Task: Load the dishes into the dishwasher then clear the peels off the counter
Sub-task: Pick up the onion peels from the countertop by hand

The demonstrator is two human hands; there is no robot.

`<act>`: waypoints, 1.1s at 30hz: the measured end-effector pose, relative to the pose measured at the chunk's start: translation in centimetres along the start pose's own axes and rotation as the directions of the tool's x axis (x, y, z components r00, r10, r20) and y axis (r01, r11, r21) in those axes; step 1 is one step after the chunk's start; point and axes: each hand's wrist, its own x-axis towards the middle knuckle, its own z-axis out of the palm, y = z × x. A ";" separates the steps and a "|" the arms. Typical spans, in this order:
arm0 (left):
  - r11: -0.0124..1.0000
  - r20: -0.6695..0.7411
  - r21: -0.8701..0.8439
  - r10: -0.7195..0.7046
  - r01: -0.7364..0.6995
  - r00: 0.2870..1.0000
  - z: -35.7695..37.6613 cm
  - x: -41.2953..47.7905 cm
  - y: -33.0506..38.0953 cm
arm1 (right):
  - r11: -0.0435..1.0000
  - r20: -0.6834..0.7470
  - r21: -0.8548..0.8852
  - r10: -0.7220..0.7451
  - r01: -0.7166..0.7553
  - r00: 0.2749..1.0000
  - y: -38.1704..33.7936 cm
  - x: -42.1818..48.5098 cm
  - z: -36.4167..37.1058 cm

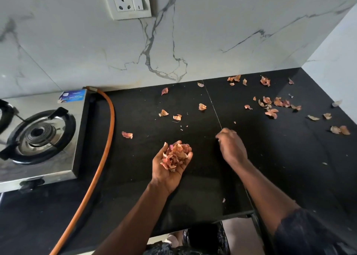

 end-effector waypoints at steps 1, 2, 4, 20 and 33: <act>1.000 -0.007 -0.004 0.005 -0.005 1.000 -0.1 0.1 0.2 | 0.998 -0.001 0.057 -0.029 0.029 1.000 -1.4 -0.9 0.1; 1.000 -0.022 -0.002 0.012 -0.012 1.000 0.0 0.1 0.3 | 0.991 -0.009 0.125 -0.040 0.041 0.999 -2.9 -1.7 0.0; 1.000 -0.046 -0.001 0.022 -0.023 0.999 0.0 0.2 0.6 | 0.959 -0.079 0.278 -0.042 0.062 0.996 -6.0 -3.1 -1.0; 0.998 -0.006 0.059 0.002 -0.002 1.000 1.1 0.0 -1.1 | 0.865 -0.143 0.433 -0.210 0.252 0.967 -13.1 -5.5 -8.0; 0.997 -0.098 -0.031 0.071 -0.074 0.993 -2.7 -3.1 1.9 | 0.951 0.239 0.034 -0.307 0.308 0.921 -11.4 10.2 1.3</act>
